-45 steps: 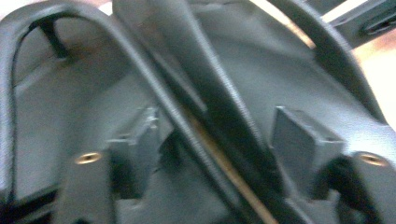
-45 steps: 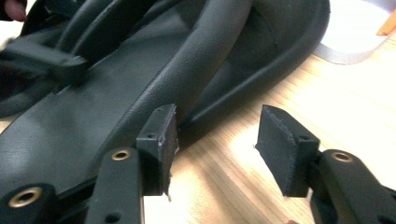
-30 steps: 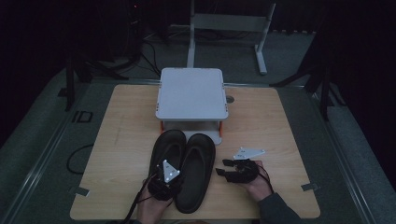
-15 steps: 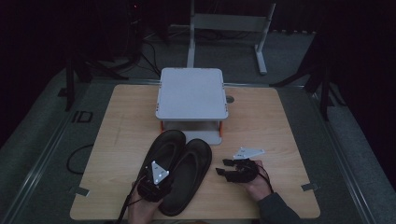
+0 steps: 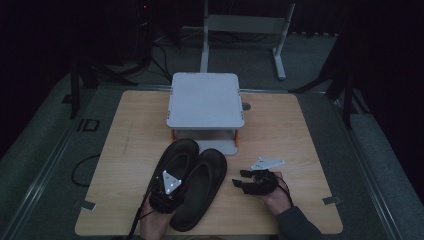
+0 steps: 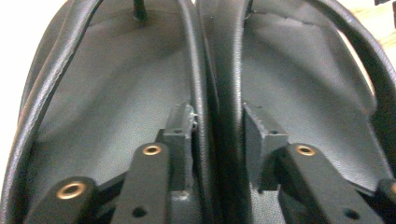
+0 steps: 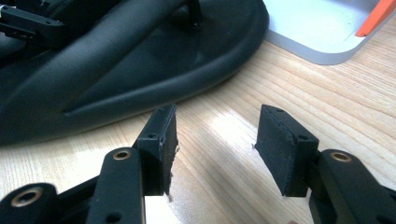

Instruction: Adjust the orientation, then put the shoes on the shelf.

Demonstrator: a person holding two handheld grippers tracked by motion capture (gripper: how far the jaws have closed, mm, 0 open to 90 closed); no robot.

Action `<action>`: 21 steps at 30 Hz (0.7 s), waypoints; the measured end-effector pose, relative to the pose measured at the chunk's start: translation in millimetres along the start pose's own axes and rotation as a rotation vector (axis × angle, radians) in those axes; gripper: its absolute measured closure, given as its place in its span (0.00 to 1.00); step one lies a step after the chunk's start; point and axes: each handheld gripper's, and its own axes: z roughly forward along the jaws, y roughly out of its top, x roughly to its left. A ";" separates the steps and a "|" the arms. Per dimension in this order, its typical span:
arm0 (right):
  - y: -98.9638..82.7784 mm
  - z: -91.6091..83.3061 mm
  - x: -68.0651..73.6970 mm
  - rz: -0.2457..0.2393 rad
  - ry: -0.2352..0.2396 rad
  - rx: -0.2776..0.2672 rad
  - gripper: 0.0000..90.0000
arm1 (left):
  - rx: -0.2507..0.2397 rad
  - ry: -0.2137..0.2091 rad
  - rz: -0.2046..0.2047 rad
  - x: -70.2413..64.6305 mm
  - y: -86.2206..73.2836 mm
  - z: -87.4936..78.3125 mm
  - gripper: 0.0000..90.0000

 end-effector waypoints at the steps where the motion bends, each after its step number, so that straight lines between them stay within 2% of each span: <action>1: -0.1 -0.1 -0.5 0.002 -0.001 -0.002 0.53 | 0.000 0.001 -0.003 0.5 -0.4 -0.2 0.79; 2: -0.2 -0.4 -1.1 0.003 -0.001 -0.002 0.53 | -0.002 -0.008 -0.014 1.3 -0.9 -0.3 0.81; 12: -1.1 -3.4 -4.8 0.018 -0.013 -0.012 0.53 | 0.000 0.006 -0.009 2.0 -1.6 -1.7 0.84; 21: -1.4 -4.8 -8.1 0.026 -0.019 -0.017 0.53 | -0.035 -0.008 -0.011 4.5 1.9 -8.0 0.85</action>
